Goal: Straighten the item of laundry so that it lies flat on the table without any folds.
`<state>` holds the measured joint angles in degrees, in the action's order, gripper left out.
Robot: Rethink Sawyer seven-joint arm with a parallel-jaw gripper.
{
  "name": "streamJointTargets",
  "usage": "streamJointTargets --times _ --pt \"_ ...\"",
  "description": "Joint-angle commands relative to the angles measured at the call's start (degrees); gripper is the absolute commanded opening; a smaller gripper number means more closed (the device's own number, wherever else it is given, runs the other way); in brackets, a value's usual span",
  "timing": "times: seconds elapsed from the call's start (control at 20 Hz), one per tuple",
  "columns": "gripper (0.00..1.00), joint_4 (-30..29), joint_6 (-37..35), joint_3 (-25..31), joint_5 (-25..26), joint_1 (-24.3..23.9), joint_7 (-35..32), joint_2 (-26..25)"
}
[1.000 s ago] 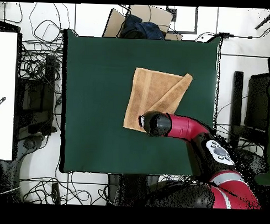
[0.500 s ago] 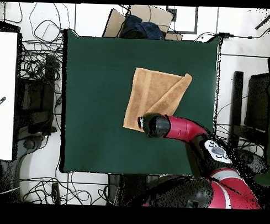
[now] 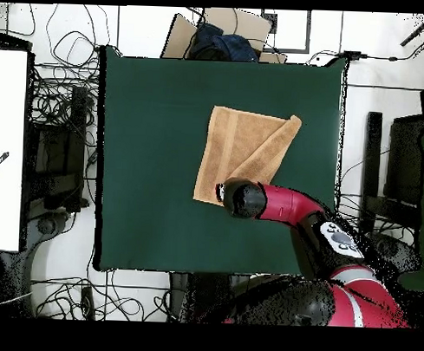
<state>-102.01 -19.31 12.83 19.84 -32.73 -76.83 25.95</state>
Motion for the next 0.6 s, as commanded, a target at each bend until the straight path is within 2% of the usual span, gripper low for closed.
streamJointTargets --times 0.05,0.35,0.4,0.6 --pt "1.0 -2.8 4.9 -0.6 1.8 0.0 -8.7 -1.3" --pt "1.0 -3.0 5.9 -1.2 1.8 0.5 -9.4 -1.0" --pt "0.0 -3.1 6.1 -1.2 1.8 0.5 -9.5 -1.0" --pt "0.0 -3.4 6.8 -1.3 1.5 0.5 -9.9 -1.0"
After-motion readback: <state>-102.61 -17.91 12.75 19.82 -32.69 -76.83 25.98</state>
